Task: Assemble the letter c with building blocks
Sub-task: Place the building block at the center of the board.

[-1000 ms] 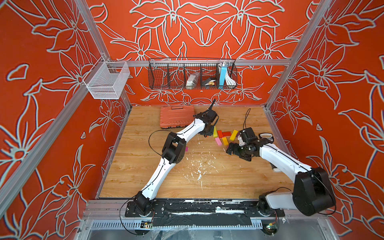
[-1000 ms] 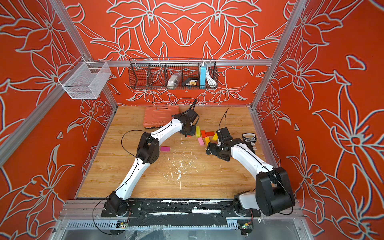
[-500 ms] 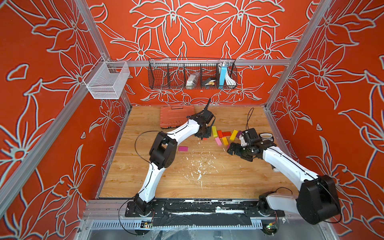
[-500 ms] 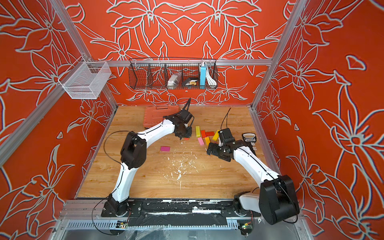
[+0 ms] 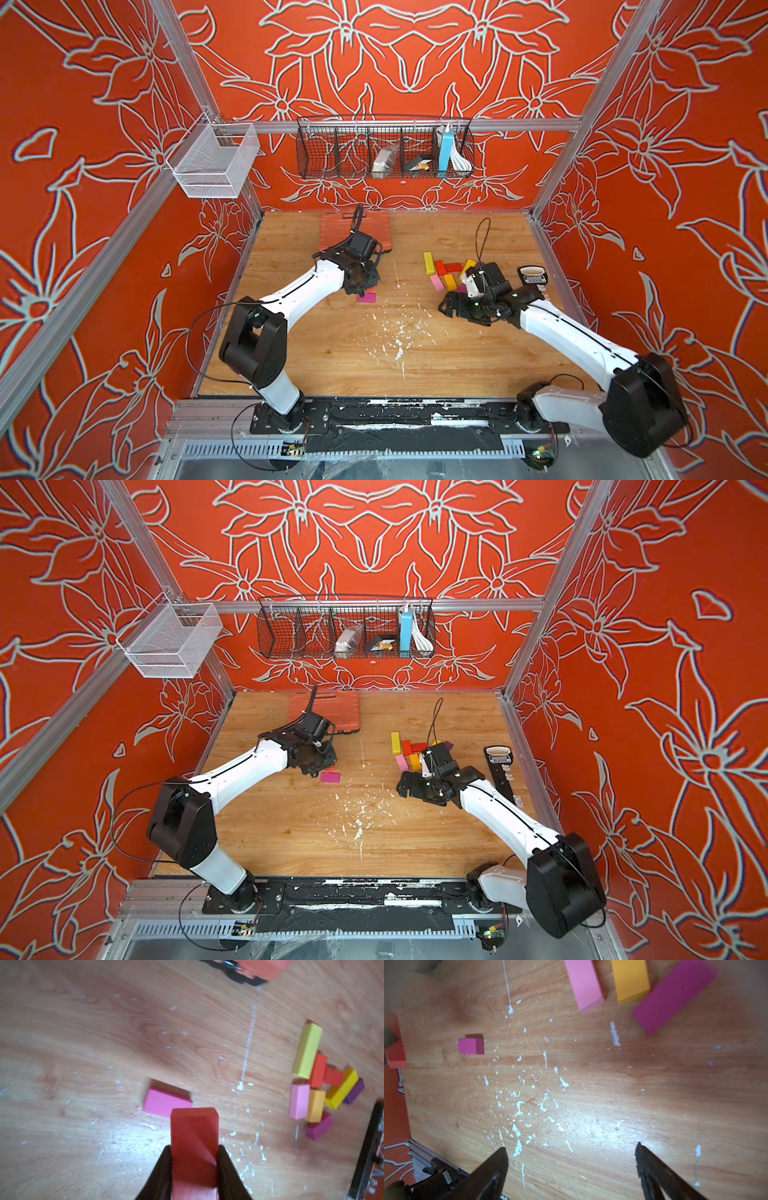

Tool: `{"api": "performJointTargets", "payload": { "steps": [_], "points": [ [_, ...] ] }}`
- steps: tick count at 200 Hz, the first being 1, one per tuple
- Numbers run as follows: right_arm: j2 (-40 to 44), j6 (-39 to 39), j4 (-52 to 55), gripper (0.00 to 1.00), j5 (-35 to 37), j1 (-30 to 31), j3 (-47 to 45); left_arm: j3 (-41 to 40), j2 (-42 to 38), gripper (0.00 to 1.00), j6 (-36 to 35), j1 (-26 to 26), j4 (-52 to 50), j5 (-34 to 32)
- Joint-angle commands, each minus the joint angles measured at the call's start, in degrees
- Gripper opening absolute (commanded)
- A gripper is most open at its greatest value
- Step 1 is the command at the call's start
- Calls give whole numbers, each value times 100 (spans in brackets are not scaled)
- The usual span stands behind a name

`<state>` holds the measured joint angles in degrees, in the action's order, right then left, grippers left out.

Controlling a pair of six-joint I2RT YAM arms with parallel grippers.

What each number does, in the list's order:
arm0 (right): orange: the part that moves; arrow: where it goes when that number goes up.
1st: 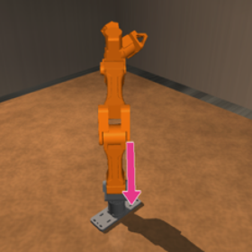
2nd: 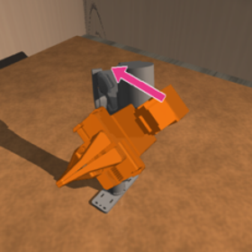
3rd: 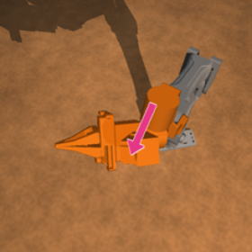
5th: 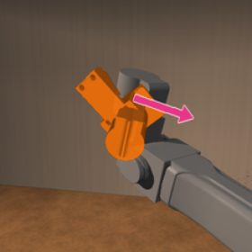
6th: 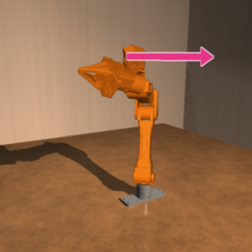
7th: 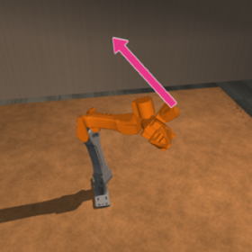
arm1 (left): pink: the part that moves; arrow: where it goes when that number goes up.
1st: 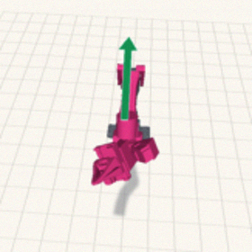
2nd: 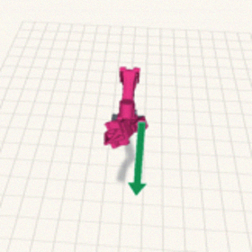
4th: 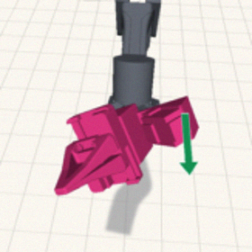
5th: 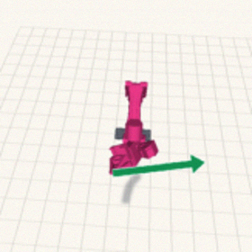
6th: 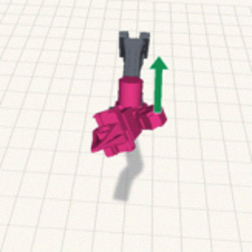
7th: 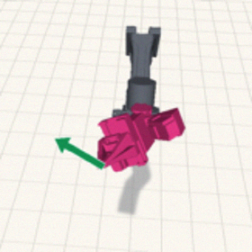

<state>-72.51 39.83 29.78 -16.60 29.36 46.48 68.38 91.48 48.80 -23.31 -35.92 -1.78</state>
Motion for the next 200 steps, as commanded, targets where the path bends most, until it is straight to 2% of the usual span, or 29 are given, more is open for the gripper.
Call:
{"api": "performJointTargets", "payload": {
  "steps": [1,28,59,128,200],
  "points": [
    [-266,163,-192,98,73,255,300,-417,-368,23,868,350,45,47],
    [-511,173,-192,98,163,453,500,-831,-422,24,1554,791,199,211],
    [-667,181,-166,98,242,552,646,-984,-70,24,2278,1067,468,482],
    [-834,206,-148,98,333,604,731,-897,430,24,3439,1101,434,262],
    [-987,165,-78,98,377,641,889,-730,834,24,3886,1101,469,345]
  ]
}}
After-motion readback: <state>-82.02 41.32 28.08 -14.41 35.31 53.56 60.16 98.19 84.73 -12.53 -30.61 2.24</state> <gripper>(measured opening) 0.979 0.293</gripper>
